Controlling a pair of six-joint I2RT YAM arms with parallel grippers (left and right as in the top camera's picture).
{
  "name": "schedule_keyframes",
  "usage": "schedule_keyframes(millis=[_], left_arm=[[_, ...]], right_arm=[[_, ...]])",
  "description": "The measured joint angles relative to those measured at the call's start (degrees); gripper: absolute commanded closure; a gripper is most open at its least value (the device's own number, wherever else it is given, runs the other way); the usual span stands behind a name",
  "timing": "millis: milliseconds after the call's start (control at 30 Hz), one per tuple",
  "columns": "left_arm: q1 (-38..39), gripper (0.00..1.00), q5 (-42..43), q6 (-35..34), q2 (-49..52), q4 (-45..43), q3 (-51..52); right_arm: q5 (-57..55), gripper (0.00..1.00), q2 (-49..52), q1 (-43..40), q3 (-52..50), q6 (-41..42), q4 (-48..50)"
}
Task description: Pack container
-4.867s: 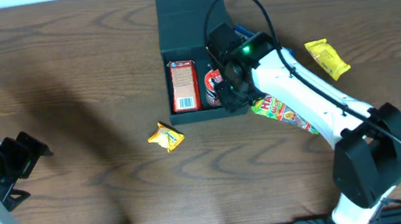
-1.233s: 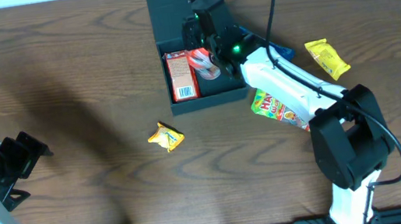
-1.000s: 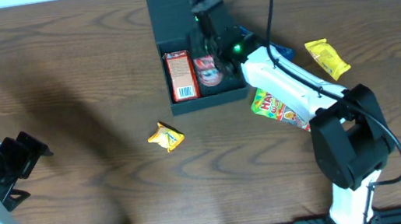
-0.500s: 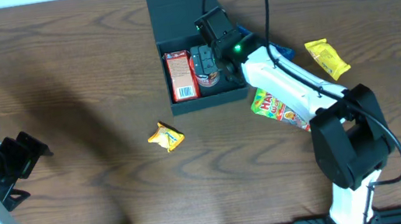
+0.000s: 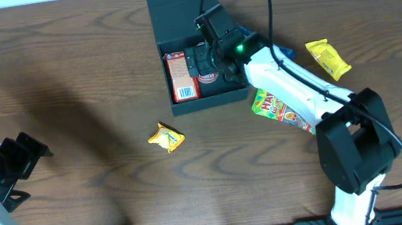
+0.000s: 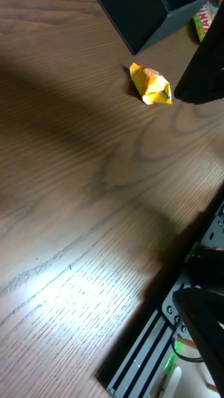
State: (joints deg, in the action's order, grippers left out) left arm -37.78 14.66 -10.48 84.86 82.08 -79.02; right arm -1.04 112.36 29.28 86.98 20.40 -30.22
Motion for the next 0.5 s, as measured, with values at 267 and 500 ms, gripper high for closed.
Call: schedule_keyframes(millis=[267, 500], left_arm=[[0.0, 0.05, 0.0, 0.0, 0.0, 0.0, 0.0], [0.0, 0.05, 0.0, 0.0, 0.0, 0.0, 0.0]], right_arm=[[-2.0, 0.07, 1.2, 0.1, 0.0, 0.0, 1.4], [-1.3, 0.29, 3.0, 0.1, 0.0, 0.2, 3.3]])
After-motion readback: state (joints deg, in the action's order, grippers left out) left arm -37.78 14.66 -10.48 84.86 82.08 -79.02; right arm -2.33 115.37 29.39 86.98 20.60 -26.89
